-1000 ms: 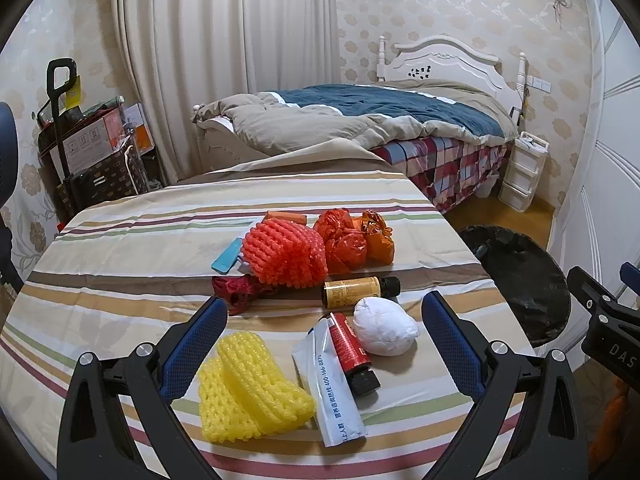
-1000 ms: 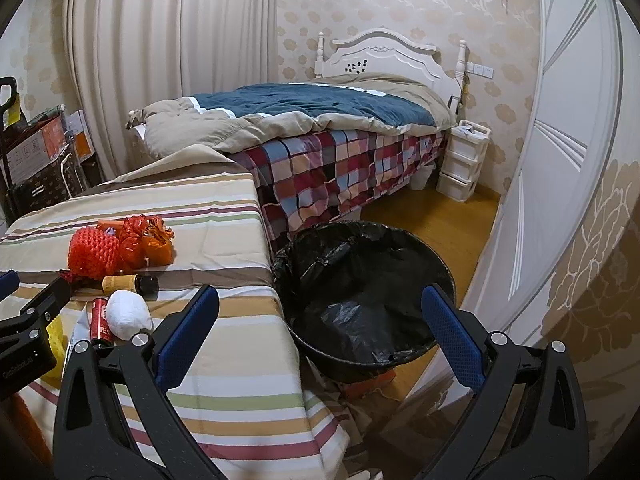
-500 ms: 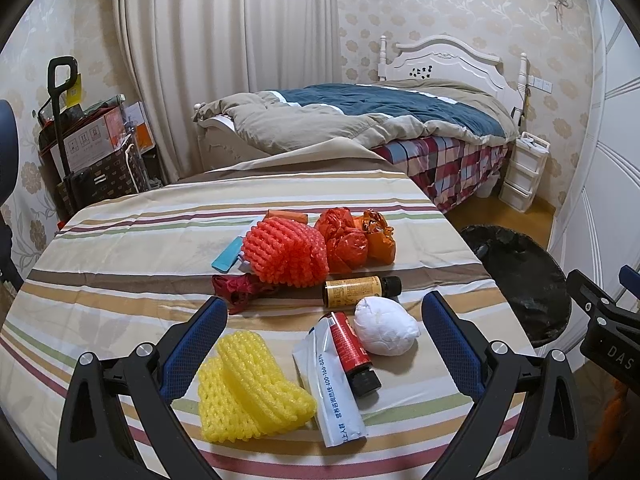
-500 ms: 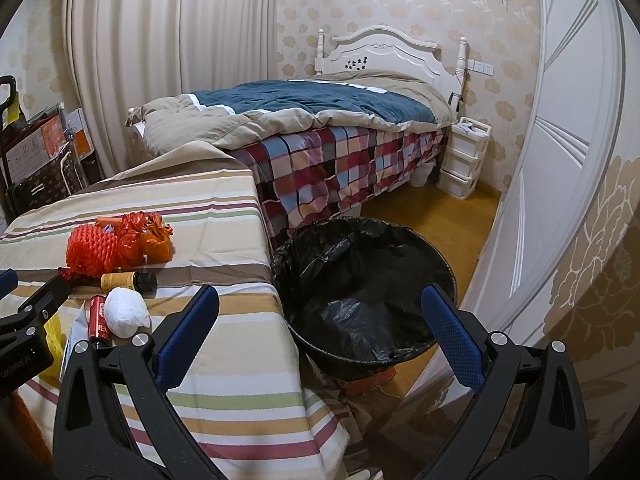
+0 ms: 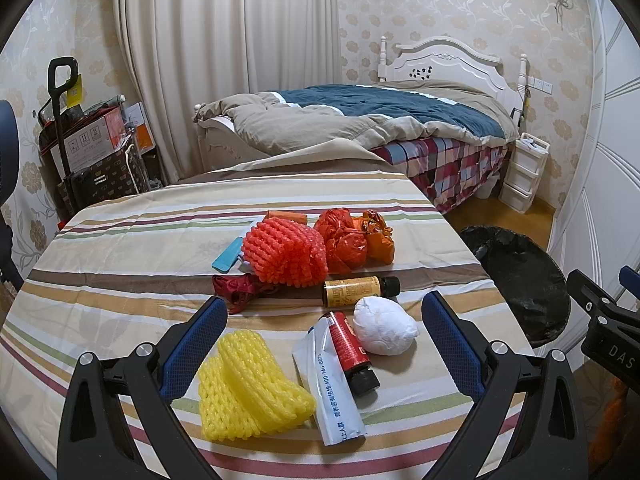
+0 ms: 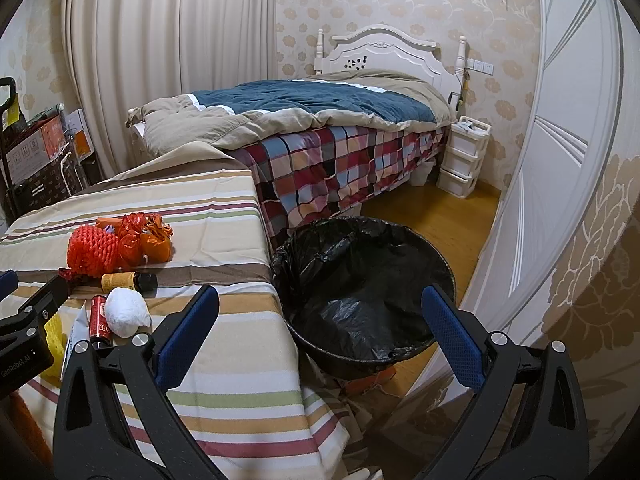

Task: Collect trash

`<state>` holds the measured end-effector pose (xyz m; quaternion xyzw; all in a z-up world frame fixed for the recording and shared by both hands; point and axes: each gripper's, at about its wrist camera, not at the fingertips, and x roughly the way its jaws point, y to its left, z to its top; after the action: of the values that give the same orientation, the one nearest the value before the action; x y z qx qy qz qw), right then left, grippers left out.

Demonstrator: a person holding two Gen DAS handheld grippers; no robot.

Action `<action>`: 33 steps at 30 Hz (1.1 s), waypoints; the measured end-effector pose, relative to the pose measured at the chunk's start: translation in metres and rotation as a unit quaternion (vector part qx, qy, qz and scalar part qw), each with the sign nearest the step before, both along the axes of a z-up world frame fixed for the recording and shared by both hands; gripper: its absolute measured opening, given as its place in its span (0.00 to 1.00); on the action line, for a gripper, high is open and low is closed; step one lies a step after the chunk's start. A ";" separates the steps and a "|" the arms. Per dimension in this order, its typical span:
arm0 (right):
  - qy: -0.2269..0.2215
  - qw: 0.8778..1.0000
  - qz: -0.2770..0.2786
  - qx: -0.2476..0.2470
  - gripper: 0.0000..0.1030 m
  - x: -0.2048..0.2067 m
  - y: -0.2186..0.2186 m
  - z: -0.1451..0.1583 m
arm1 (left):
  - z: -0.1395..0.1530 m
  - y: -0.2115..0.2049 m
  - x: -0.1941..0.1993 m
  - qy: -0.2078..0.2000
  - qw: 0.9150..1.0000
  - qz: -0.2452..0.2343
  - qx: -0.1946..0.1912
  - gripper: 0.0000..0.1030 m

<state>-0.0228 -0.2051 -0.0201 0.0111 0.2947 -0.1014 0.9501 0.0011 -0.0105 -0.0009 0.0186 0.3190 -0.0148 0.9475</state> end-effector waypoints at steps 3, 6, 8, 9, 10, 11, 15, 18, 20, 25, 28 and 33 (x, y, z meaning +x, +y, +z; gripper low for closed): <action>0.000 1.000 0.000 0.000 0.96 0.000 0.000 0.000 | 0.000 0.000 0.000 0.000 1.000 0.000 0.000 0.94; 0.001 1.000 0.000 0.000 0.96 0.000 0.000 0.000 | 0.000 0.000 0.000 0.000 1.000 0.000 0.000 0.94; 0.001 1.000 0.001 -0.001 0.96 0.000 0.000 0.000 | 0.000 0.000 0.000 0.000 1.000 0.000 0.000 0.94; 0.000 1.000 0.000 0.000 0.96 0.000 0.000 0.000 | 0.000 -0.001 0.000 0.000 1.000 0.000 0.000 0.94; 0.000 1.000 0.000 -0.002 0.96 0.000 0.000 0.000 | 0.000 0.000 0.000 0.000 1.000 0.000 0.000 0.94; 0.000 1.000 0.000 -0.001 0.96 0.000 -0.001 0.000 | 0.000 -0.001 0.000 0.000 1.000 0.000 0.000 0.94; 0.000 1.000 0.000 -0.003 0.96 -0.002 -0.002 0.000 | -0.001 -0.001 0.000 0.000 1.000 0.000 0.000 0.94; 0.000 1.000 0.000 -0.002 0.96 -0.002 -0.002 0.000 | -0.001 -0.001 0.000 0.000 1.000 -0.001 -0.001 0.94; 0.000 1.000 -0.001 -0.002 0.96 -0.002 -0.002 0.000 | 0.000 -0.001 0.000 0.000 1.000 0.000 0.000 0.94; 0.001 1.000 -0.001 -0.002 0.96 -0.002 -0.003 0.000 | -0.003 -0.002 0.001 0.000 1.000 -0.002 0.000 0.94; 0.001 1.000 -0.001 -0.001 0.96 -0.003 -0.004 0.000 | -0.005 -0.004 0.000 0.000 1.000 -0.002 0.000 0.94; 0.002 1.000 -0.001 -0.001 0.96 -0.004 -0.006 0.000 | -0.006 -0.004 0.000 0.001 1.000 -0.002 0.001 0.94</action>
<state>-0.0268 -0.2110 -0.0204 0.0106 0.2961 -0.1025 0.9496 0.0010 -0.0143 -0.0065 0.0199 0.3195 -0.0164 0.9472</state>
